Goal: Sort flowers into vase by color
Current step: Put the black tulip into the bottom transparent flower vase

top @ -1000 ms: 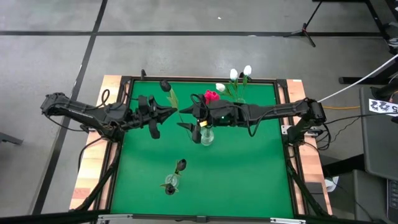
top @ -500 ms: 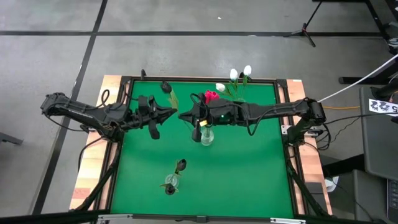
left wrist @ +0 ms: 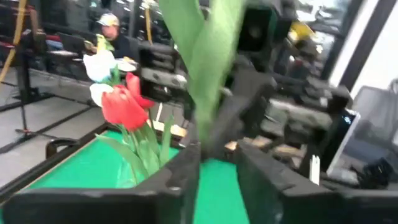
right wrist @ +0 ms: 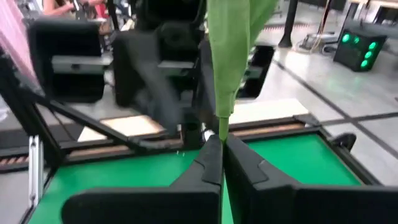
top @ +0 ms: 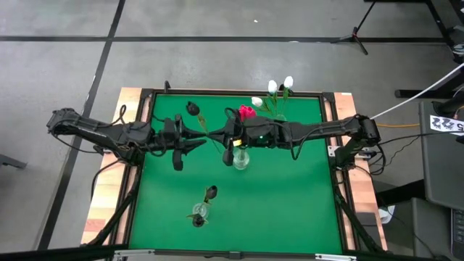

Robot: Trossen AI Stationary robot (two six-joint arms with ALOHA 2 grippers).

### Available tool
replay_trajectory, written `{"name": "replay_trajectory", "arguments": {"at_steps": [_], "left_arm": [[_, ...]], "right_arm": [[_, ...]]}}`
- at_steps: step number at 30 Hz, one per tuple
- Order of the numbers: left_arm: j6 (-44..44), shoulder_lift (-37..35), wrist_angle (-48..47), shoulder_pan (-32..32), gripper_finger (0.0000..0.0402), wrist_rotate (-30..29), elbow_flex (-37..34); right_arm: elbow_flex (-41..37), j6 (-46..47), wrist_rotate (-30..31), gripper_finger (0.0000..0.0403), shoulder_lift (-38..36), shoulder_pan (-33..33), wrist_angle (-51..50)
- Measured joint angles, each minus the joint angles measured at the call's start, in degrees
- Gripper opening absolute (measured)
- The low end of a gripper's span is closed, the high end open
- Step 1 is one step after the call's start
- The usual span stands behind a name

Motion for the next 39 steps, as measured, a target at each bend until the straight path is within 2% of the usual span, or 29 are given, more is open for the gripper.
{"name": "replay_trajectory", "arguments": {"at_steps": [7, 11, 14, 17, 23, 28, 32, 36, 39], "left_arm": [[0.66, -3.08, -5.40, 0.00, 0.0191, 0.89, 0.00], [-3.70, -5.81, -7.92, 0.00, 0.0223, 0.92, 0.00], [-4.59, -7.74, -9.32, 0.00, 0.0229, 0.90, 0.00], [-4.74, -10.08, -9.30, -0.07, 0.0230, 0.90, 0.00], [-5.42, -13.99, -11.68, -0.07, 0.0230, 0.83, 0.00], [-7.81, -15.73, -17.08, -0.07, 0.0230, 0.75, -0.06], [-9.33, -16.15, -19.65, -0.07, 0.0230, 0.75, -0.07], [-9.47, -16.17, -19.69, -0.07, 0.0230, 0.77, -0.07], [-9.47, -16.15, -19.71, -0.07, 0.0230, 0.77, -0.07]], "right_arm": [[0.02, -1.61, 0.97, 0.0001, -0.59, -0.02, 5.30], [0.89, -5.02, 4.95, 0.0001, -3.05, 1.24, 4.46], [1.00, -9.21, 10.96, 0.0001, -6.76, 4.08, 4.20], [1.11, -12.85, 19.76, 0.0001, -10.89, 9.61, 1.87], [1.14, -14.39, 43.91, 0.0000, -14.31, 25.92, -3.10], [1.14, -6.22, 59.52, 0.0000, -9.76, 37.26, -2.83], [1.11, 5.52, 66.86, 0.0000, -3.92, 42.33, -2.46], [1.09, 15.38, 67.78, 0.0000, 2.41, 44.02, -1.11], [1.03, 17.30, 65.34, 0.0000, 6.83, 43.89, 3.51]]}}
